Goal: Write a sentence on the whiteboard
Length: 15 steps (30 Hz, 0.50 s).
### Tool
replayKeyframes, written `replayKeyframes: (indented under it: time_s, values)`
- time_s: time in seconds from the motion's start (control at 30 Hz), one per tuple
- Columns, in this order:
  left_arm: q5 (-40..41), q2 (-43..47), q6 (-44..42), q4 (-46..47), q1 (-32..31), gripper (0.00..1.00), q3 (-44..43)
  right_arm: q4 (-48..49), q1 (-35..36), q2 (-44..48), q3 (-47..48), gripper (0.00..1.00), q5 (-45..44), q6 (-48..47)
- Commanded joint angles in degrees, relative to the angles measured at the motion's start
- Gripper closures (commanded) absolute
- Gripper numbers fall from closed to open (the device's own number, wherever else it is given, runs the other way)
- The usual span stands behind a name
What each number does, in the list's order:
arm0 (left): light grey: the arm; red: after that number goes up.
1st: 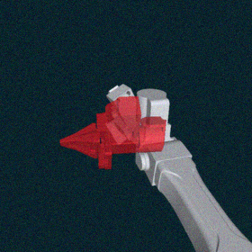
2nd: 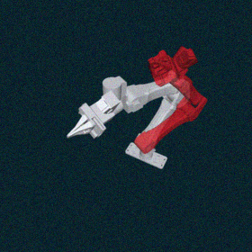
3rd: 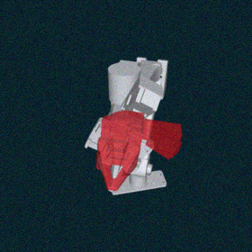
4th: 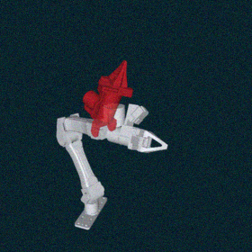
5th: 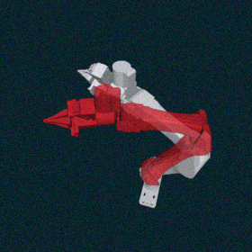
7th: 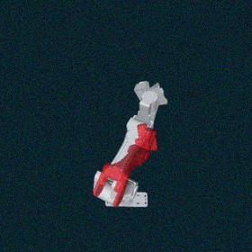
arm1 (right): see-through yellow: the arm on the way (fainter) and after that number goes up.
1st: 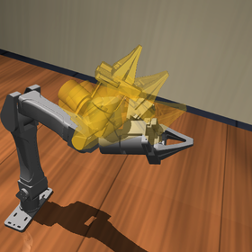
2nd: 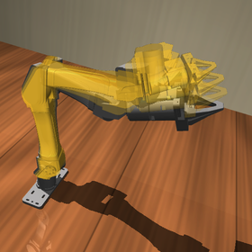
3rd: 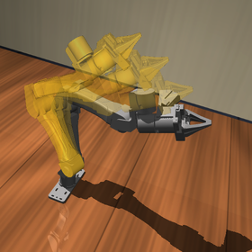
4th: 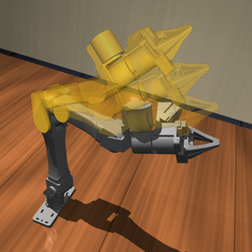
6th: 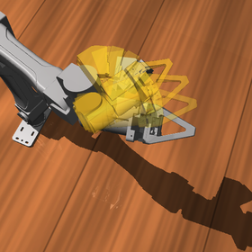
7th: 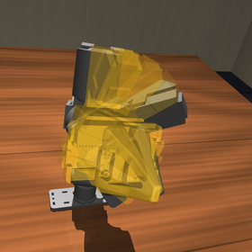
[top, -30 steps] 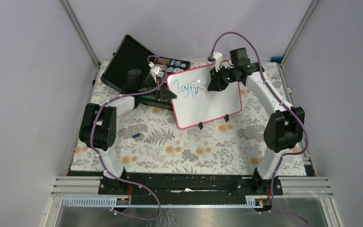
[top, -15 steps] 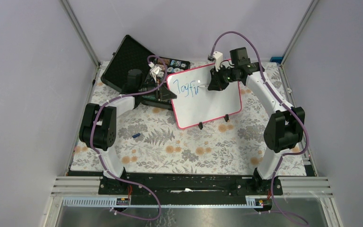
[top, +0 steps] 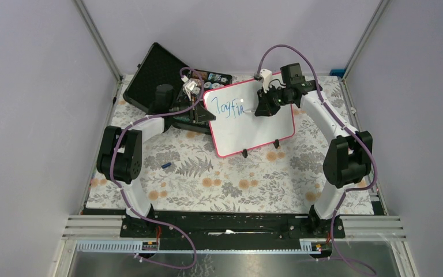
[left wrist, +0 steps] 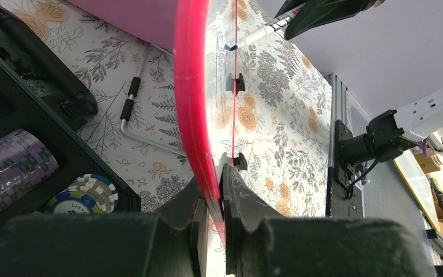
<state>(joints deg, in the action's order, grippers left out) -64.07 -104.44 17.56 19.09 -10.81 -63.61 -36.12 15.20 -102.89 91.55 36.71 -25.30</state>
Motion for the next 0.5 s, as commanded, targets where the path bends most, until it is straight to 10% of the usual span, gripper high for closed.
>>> replayKeyframes:
  time_s: [0.0, 0.47]
  values:
    - [1.13, -0.08, -5.39, 1.02, -0.18, 1.0, -1.05, 0.85, -0.61, 2.32, -1.09, 1.0, -1.11, -1.59]
    - [1.05, 0.3, -5.67, 0.77, -0.18, 1.0, -0.97, 0.86, -1.65, 4.66, 1.53, 1.0, 0.87, -0.27]
